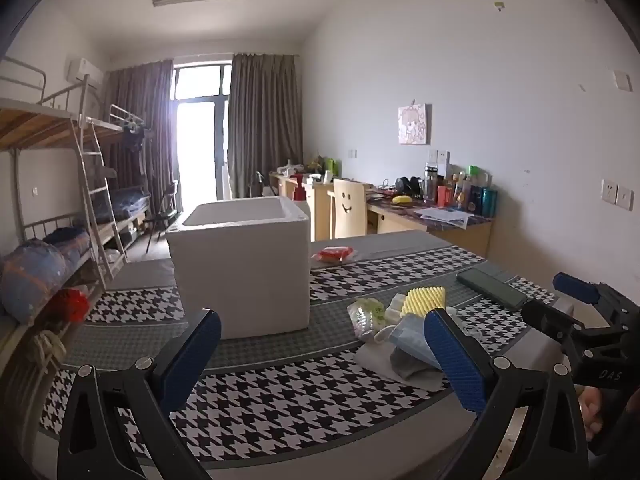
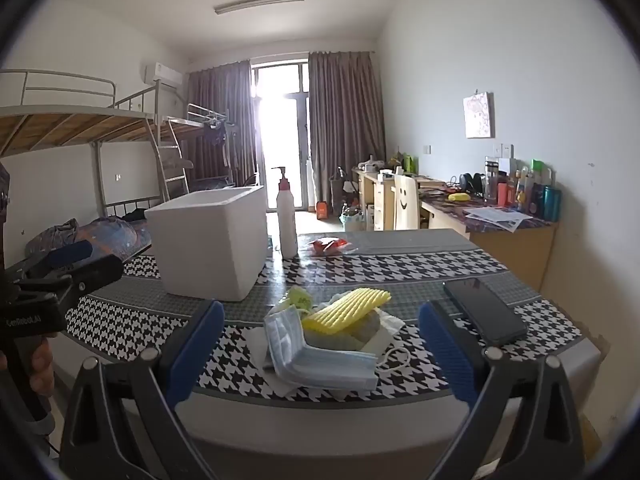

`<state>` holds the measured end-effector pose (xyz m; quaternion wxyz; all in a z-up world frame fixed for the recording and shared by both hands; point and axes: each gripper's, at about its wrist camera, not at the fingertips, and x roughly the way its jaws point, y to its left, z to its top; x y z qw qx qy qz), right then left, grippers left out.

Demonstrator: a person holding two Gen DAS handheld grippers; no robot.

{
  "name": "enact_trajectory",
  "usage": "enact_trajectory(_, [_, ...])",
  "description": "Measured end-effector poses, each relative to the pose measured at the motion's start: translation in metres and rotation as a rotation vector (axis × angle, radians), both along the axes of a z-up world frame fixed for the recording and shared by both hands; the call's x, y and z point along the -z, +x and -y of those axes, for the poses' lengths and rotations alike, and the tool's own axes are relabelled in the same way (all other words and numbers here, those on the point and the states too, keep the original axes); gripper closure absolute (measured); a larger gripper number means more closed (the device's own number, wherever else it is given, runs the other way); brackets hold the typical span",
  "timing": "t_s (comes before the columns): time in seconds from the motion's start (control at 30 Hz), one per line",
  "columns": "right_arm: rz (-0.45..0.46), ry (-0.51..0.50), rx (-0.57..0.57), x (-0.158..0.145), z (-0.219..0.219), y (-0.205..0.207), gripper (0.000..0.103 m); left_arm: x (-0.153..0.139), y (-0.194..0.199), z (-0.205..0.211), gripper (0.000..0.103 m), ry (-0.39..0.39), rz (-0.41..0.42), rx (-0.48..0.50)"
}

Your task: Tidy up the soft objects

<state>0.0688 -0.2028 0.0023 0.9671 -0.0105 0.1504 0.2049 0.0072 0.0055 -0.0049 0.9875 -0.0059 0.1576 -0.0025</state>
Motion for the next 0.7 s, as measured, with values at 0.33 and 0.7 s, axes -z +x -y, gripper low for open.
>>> enact_trajectory(0.33, [0.004,0.007,0.011,0.001,0.0042,0.0013,0.003,-0.002,-0.0013,0.0011,0.001,0.001,0.007,-0.003])
enact_trajectory(0.7, [0.01,0.013,0.009,-0.0006,0.0047,-0.0004,0.003,-0.0028,-0.0029,0.0033,0.001,0.004,0.001,0.004])
